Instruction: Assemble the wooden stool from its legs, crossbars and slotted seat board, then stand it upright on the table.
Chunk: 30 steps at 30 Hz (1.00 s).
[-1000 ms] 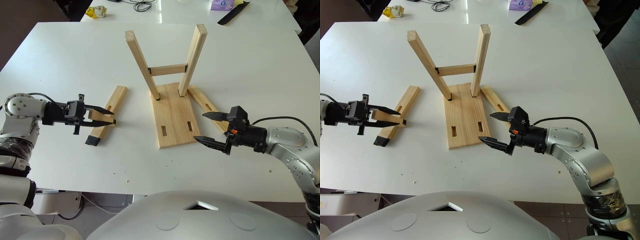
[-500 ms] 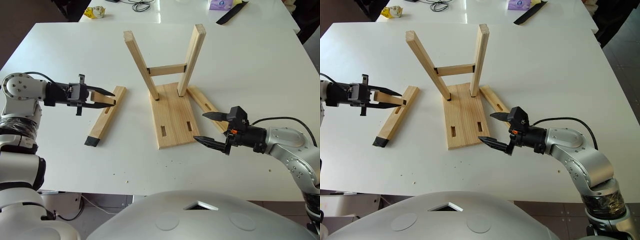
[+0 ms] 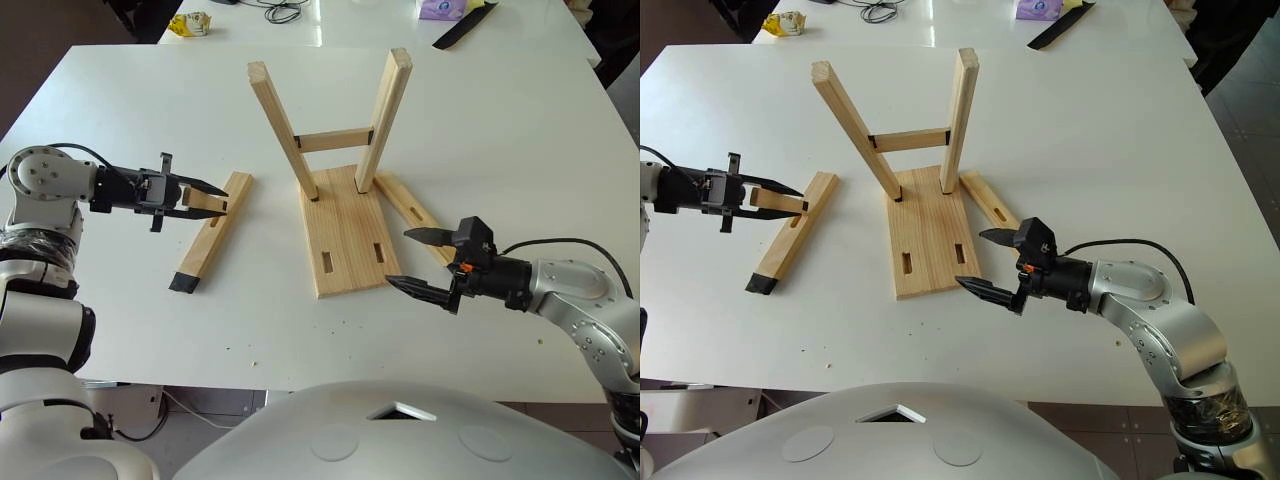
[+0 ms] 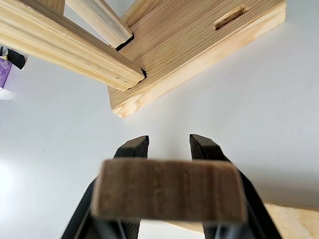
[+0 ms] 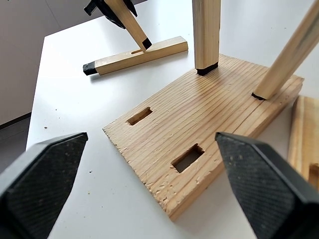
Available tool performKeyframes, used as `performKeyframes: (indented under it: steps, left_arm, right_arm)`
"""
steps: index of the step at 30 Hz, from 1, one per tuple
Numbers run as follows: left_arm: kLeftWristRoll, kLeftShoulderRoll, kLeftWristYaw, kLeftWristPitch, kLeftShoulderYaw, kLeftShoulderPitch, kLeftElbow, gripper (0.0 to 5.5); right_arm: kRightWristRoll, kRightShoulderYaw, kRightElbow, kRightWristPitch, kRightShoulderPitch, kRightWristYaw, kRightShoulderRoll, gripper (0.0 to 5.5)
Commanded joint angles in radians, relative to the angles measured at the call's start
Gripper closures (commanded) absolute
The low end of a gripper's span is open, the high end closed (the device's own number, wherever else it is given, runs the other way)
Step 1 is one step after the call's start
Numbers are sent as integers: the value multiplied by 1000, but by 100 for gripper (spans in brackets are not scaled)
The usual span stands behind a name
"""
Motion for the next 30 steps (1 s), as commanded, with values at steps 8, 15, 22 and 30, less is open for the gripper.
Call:
performKeyframes:
  steps: [8,15,22,30]
  left_arm:
    - [-13,17,-4,19,-11,-60,5,418]
    - [-11,54,-4,-9,-43,-35,0,418]
    - [-27,66,-4,-13,-68,-29,-7,418]
    - [-46,71,-4,-3,-84,-15,-15,418]
  right_arm:
    - [13,8,-18,11,6,-15,8,78]
    - [13,7,-21,10,12,-17,8,78]
    - [15,7,-23,14,14,-18,7,78]
    - [16,8,-25,16,18,-20,8,78]
